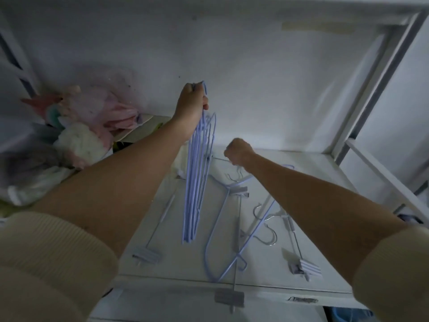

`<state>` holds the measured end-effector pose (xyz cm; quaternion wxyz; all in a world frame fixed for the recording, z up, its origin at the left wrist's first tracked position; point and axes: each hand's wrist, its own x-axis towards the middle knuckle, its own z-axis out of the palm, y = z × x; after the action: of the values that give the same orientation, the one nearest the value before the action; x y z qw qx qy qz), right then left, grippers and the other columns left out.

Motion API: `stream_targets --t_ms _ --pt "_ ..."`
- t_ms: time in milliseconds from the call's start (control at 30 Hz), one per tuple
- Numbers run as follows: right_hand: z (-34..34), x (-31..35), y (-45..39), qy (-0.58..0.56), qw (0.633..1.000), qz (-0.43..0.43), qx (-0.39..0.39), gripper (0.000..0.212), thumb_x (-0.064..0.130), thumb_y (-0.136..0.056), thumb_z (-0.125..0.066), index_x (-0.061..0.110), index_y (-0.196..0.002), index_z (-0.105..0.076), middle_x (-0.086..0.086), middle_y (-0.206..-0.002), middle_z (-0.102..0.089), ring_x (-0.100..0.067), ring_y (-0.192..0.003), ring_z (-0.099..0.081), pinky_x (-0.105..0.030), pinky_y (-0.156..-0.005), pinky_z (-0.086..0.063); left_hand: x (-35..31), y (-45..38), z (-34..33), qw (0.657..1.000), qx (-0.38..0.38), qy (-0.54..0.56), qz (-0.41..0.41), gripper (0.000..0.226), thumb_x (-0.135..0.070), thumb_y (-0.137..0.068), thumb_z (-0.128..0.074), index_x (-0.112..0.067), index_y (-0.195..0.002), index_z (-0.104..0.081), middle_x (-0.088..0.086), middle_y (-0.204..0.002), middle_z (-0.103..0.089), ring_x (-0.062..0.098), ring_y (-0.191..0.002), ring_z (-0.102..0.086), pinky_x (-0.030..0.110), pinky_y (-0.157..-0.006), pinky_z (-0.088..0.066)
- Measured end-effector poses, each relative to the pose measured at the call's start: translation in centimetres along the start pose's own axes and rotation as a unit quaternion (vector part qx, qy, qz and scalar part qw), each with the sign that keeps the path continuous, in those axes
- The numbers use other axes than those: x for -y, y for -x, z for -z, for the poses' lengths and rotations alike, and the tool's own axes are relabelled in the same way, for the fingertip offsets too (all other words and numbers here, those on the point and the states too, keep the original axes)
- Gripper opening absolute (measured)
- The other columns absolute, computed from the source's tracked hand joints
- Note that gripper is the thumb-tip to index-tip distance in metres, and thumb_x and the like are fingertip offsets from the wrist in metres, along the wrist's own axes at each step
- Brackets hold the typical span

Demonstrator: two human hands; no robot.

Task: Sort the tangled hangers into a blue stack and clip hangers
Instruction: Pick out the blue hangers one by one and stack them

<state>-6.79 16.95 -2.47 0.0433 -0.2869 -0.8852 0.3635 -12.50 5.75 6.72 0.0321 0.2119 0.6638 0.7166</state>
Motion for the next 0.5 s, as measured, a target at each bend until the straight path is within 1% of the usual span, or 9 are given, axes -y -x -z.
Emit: stream_targets --t_ms 33,100,133,167,200,233,333,400,500 --pt "-0.8 -1.2 -0.2 0.065 0.998 -0.006 0.026 0.006 0.009 -0.088 -0.049 0.010 -0.089 -0.055 -0.012 -0.097 -0.053 -0.023 -0.088 -0.050 -0.031 -0.074 -0.044 0.3 -0.1 0.5 1.000 0.000 0.000 0.001 0.029 -0.010 -0.100 -0.031 -0.017 -0.072 -0.035 0.000 -0.063 -0.030 0.010 -0.053 -0.032 0.015 -0.048 -0.036" --pt "-2.2 -3.1 -0.3 0.140 0.988 -0.007 0.063 0.023 0.011 -0.089 -0.050 0.006 -0.107 -0.064 -0.014 -0.105 -0.059 -0.027 -0.096 -0.056 -0.032 -0.084 -0.045 0.9 -0.3 1.0 1.000 -0.004 -0.006 0.005 0.028 -0.011 -0.100 -0.031 -0.018 -0.073 -0.036 0.000 -0.062 -0.029 0.011 -0.053 -0.031 0.020 -0.053 -0.035" --pt "-2.8 -3.7 -0.2 0.177 0.981 0.003 0.073 0.030 0.011 -0.090 -0.050 0.003 -0.114 -0.064 -0.016 -0.113 -0.062 -0.030 -0.105 -0.059 -0.033 -0.089 -0.046 1.2 -0.5 1.2 1.000 -0.006 -0.010 0.007 0.029 -0.011 -0.100 -0.031 -0.018 -0.073 -0.036 0.000 -0.062 -0.029 0.011 -0.053 -0.031 0.022 -0.054 -0.034" --pt "-3.4 -4.1 -0.2 0.203 0.976 0.015 0.081 0.032 0.011 -0.091 -0.048 0.001 -0.116 -0.064 -0.017 -0.120 -0.062 -0.031 -0.113 -0.059 -0.033 -0.093 -0.046 1.6 -0.6 1.4 1.000 -0.008 -0.011 0.009 0.029 -0.011 -0.100 -0.031 -0.018 -0.072 -0.036 0.000 -0.062 -0.030 0.012 -0.053 -0.031 0.022 -0.054 -0.034" --pt "-3.9 -4.5 -0.2 0.227 0.970 0.034 0.085 0.032 0.012 -0.091 -0.047 0.000 -0.115 -0.065 -0.017 -0.125 -0.061 -0.031 -0.117 -0.058 -0.033 -0.095 -0.046 1.9 -0.7 1.5 1.000 -0.009 -0.010 0.010 0.030 -0.010 -0.100 -0.031 -0.018 -0.071 -0.035 0.000 -0.062 -0.030 0.012 -0.053 -0.032 0.021 -0.053 -0.034" --pt "-4.4 -4.9 -0.3 0.248 0.964 0.046 0.088 0.032 0.013 -0.091 -0.047 0.000 -0.114 -0.065 -0.016 -0.125 -0.062 -0.031 -0.116 -0.059 -0.032 -0.095 -0.047 2.2 -0.9 1.5 1.000 -0.010 -0.010 0.011 0.031 -0.010 -0.100 -0.032 -0.017 -0.070 -0.034 0.000 -0.062 -0.030 0.012 -0.053 -0.032 0.019 -0.051 -0.035" --pt "-5.3 -5.8 -0.9 0.294 0.949 0.036 0.111 0.031 0.015 -0.088 -0.053 0.001 -0.113 -0.062 -0.020 -0.118 -0.063 -0.033 -0.113 -0.060 -0.036 -0.094 -0.049 2.8 -1.2 1.6 1.000 -0.004 -0.019 0.008 0.033 -0.008 -0.099 -0.031 -0.016 -0.066 -0.031 0.002 -0.061 -0.032 0.013 -0.054 -0.033 0.011 -0.044 -0.035" --pt "-5.6 -6.0 -1.0 0.326 0.939 0.048 0.103 0.032 0.014 -0.088 -0.055 -0.001 -0.115 -0.059 -0.023 -0.121 -0.060 -0.036 -0.120 -0.054 -0.041 -0.098 -0.046 3.1 -1.2 1.3 1.000 0.003 -0.016 0.009 0.033 -0.009 -0.099 -0.031 -0.016 -0.067 -0.031 0.001 -0.062 -0.032 0.013 -0.054 -0.033 0.009 -0.043 -0.035" --pt "-6.2 -6.2 -1.2 0.369 0.924 0.065 0.075 0.032 0.012 -0.087 -0.052 0.001 -0.116 -0.058 -0.020 -0.123 -0.059 -0.034 -0.124 -0.048 -0.043 -0.101 -0.041 3.2 -1.2 0.7 1.000 0.010 -0.015 0.005 0.032 -0.010 -0.099 -0.031 -0.016 -0.068 -0.032 0.001 -0.063 -0.033 0.013 -0.055 -0.035 0.011 -0.047 -0.037"
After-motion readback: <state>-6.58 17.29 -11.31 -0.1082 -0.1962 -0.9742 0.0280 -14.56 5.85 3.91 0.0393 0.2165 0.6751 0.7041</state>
